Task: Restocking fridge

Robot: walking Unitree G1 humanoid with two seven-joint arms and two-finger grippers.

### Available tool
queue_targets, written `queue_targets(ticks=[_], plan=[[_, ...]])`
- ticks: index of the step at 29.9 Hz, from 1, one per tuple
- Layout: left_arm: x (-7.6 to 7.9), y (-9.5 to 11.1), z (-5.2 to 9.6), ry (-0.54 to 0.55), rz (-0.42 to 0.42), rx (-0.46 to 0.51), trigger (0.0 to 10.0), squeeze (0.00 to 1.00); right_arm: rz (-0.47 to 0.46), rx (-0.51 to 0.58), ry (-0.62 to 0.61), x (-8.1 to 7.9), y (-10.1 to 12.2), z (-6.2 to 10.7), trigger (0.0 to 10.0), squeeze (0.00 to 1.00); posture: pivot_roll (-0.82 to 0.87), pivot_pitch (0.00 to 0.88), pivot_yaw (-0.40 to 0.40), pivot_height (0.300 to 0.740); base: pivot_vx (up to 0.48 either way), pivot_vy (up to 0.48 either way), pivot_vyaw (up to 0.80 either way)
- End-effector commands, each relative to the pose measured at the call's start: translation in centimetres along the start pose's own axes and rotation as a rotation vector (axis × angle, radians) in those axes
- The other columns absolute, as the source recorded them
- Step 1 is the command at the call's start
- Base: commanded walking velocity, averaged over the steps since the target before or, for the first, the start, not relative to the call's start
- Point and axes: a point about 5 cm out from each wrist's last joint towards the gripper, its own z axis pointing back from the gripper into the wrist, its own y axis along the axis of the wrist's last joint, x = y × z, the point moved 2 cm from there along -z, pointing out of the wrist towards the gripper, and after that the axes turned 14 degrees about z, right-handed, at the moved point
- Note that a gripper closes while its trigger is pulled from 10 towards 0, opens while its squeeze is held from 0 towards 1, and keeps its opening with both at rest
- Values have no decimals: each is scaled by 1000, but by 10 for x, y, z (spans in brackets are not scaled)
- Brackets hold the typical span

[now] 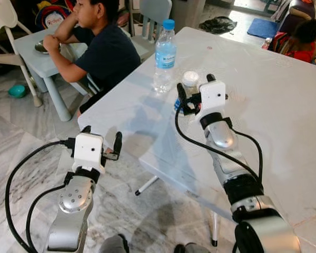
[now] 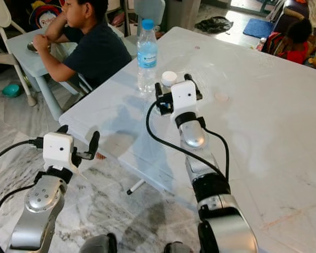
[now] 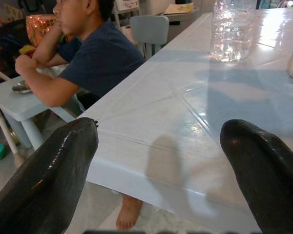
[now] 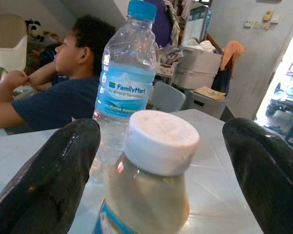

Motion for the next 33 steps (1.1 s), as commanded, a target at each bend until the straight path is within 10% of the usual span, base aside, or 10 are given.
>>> queue_targets(ticks=[1, 9, 10, 11, 12, 33], plan=[[1, 2, 0, 1, -8, -2, 10000, 0, -2, -1, -26, 7, 1, -5, 10000, 0, 180, 146, -22, 740, 0, 0, 0], [3, 1, 2, -5, -5, -6, 10000, 0, -52, -35, -40, 10, 0, -15, 10000, 0, 193, 155, -16, 740, 0, 0, 0], [4, 0, 2, -9, -5, -9, 10000, 0, -57, -38, -37, 10, 0, -17, 6000, 0, 194, 154, -17, 740, 0, 0, 0], [4, 0, 2, -9, -5, -9, 10000, 0, -57, -38, -37, 10, 0, -17, 6000, 0, 194, 154, -17, 740, 0, 0, 0], [5, 0, 2, -12, -5, -11, 10000, 0, -64, -37, -33, 9, 1, -18, 0, 0, 196, 152, -18, 740, 0, 0, 0], [3, -11, 5, 0, -10, -36, 10000, 0, -78, -53, 33, -16, -8, -15, 0, 0, 193, 70, -27, 740, 0, 0, 0]])
